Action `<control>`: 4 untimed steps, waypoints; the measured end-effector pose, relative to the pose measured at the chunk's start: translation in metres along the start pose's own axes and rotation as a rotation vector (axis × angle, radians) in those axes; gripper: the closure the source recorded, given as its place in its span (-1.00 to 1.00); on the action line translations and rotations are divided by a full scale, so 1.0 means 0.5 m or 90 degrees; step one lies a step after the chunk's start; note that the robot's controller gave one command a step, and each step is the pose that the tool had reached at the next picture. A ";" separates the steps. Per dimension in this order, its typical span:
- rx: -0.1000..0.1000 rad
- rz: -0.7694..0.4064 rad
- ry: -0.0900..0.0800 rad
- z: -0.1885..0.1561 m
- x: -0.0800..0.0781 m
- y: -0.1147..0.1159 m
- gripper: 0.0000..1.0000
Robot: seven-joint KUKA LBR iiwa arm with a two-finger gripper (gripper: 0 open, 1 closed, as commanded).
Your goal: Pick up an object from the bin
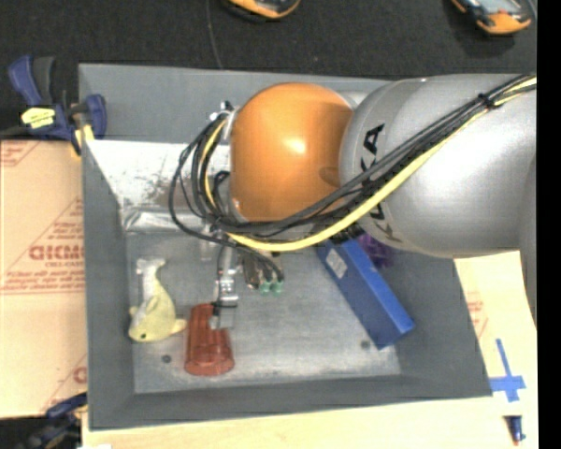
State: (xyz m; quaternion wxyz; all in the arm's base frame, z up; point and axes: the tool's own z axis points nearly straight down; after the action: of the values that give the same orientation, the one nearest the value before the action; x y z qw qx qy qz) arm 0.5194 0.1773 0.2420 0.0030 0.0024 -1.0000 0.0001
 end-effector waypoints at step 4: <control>-0.001 -0.034 -0.010 0.295 0.015 0.038 -1.00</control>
Offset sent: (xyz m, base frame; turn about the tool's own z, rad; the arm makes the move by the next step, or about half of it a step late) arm -0.0192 -0.0125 -0.1152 -0.3479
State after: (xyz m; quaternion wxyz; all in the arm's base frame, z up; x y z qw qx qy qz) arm 0.5111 0.1962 0.0947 -0.0052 0.0289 -0.9996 -0.0011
